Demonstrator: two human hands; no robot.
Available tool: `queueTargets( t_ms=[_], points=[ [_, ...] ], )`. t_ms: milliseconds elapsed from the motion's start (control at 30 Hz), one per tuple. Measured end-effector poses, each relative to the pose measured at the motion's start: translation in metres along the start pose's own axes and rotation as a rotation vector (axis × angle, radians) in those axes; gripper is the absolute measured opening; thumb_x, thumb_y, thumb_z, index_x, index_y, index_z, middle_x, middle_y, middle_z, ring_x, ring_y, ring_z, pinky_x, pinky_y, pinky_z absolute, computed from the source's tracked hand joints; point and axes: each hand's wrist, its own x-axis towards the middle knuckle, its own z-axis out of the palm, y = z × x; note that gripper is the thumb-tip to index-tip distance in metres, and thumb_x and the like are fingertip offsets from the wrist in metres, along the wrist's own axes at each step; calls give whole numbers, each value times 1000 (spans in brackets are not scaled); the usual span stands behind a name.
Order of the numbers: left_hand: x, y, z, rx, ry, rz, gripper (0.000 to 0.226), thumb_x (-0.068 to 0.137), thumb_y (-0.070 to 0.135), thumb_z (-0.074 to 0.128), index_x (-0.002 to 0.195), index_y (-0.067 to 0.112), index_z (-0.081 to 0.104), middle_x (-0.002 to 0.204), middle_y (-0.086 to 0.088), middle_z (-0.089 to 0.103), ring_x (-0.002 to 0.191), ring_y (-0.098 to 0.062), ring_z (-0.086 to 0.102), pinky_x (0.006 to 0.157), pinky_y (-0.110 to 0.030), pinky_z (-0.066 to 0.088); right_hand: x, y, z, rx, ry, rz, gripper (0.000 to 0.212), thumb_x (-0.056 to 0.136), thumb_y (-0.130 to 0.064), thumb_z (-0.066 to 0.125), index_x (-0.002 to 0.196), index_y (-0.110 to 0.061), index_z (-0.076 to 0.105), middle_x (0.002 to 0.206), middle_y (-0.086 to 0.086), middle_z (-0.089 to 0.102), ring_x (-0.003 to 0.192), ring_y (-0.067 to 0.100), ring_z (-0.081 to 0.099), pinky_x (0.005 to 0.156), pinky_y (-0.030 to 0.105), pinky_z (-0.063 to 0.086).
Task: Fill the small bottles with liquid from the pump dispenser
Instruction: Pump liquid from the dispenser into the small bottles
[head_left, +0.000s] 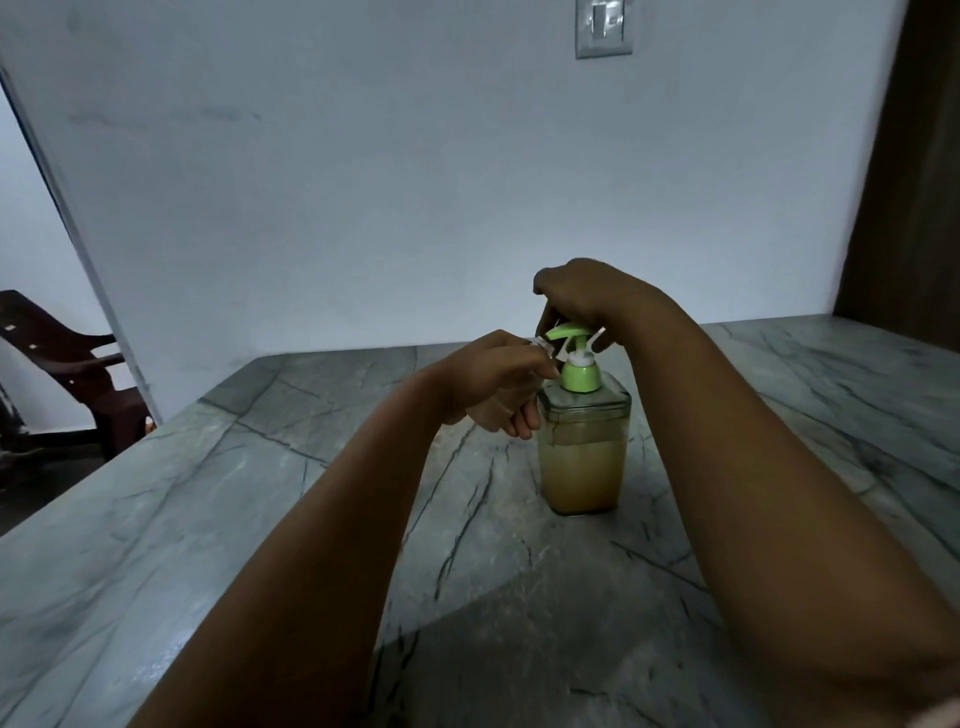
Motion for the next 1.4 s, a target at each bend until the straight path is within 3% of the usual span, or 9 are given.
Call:
queueTargets(
  t_ms=[67,200,333,467,633,800,900,1200,1400],
  points=[
    [0,-1,0,-20,3,1,34,94,13,47,66,5,66,64,-22,64,52,-29,62,57,-31,51,0,-1,6,-53,-17,29,36,94,-9,35,113,14,55,100,27,61,85,39,62,71,38,51],
    [0,-2,1,-59,-9,-4,34,93,12,45,67,6,66,61,-20,64,49,-28,61,52,-28,51,-5,1,9,-77,-19,22,28,94,4,30,67,-2,32,73,19,32,51,23,30,50,23,29],
    [1,-1,1,-52,-5,-13,30,93,13,45,72,3,63,61,-18,64,50,-27,61,53,-28,51,-2,2,14,-121,8,-7,39,96,2,33,58,-9,29,62,8,32,50,16,30,58,25,36],
    [2,-2,0,-38,0,-16,27,94,13,45,74,5,63,62,-18,64,50,-27,61,55,-29,51,3,4,19,-167,-14,0,36,91,3,32,58,-9,33,61,7,35,49,19,30,49,26,33],
    [1,-1,0,-25,-4,-12,25,94,12,45,76,5,62,61,-17,65,51,-27,62,56,-30,51,-1,-2,11,-129,20,-48,12,102,-10,26,98,-5,36,73,10,37,88,23,40,79,34,38],
    [1,-2,0,-51,0,-20,24,94,13,44,79,4,61,61,-17,64,50,-26,62,52,-27,52,1,4,10,-184,-85,0,23,93,3,32,88,21,45,70,28,44,59,25,34,55,28,36],
    [1,-3,1,-57,1,-25,25,93,12,44,77,4,61,61,-18,64,50,-27,62,53,-27,51,-2,3,15,-260,-96,-15,22,91,1,33,70,-6,35,64,10,33,53,20,26,50,22,27],
    [2,-3,0,-41,-6,-14,22,95,13,44,84,5,61,63,-18,64,52,-27,62,54,-28,52,1,4,8,-145,-45,-29,33,98,-11,29,114,11,48,70,13,40,57,24,38,58,29,38],
    [3,-4,1,-49,1,-23,23,93,12,46,78,4,61,61,-18,63,50,-27,61,52,-27,52,4,6,16,-257,-93,-5,23,90,-7,36,70,-5,46,68,13,48,57,23,39,52,25,36]
  ],
)
